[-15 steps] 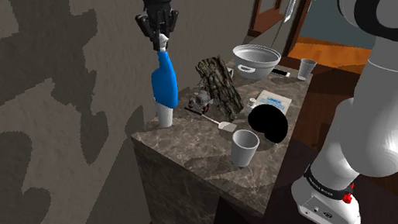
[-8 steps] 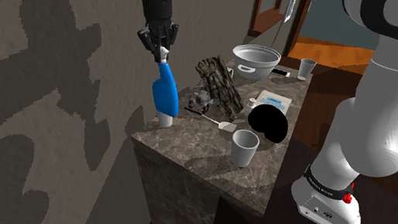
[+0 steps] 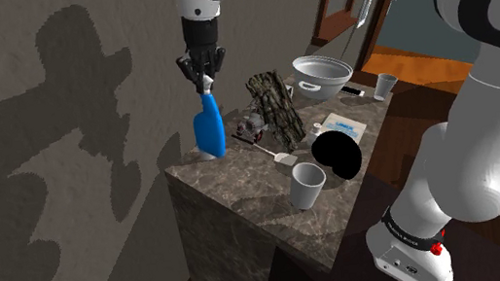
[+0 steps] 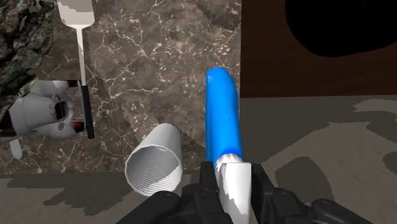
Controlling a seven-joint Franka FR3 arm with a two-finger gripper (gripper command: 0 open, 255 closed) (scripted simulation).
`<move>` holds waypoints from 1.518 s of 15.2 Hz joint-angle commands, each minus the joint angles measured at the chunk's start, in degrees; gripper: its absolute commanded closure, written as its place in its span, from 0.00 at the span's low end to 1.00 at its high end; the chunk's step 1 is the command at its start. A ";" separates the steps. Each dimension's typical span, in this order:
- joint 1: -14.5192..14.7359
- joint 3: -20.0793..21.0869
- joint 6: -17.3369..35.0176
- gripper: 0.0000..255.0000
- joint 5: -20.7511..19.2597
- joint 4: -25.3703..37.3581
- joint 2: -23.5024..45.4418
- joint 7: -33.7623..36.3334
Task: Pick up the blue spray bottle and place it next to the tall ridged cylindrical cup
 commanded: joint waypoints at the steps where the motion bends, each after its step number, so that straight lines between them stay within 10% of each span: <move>1: 0.04 0.03 1.66 1.00 -0.01 -1.72 -0.11 0.10; 23: 0.02 -0.01 17.12 1.00 -0.25 -14.85 2.23 0.43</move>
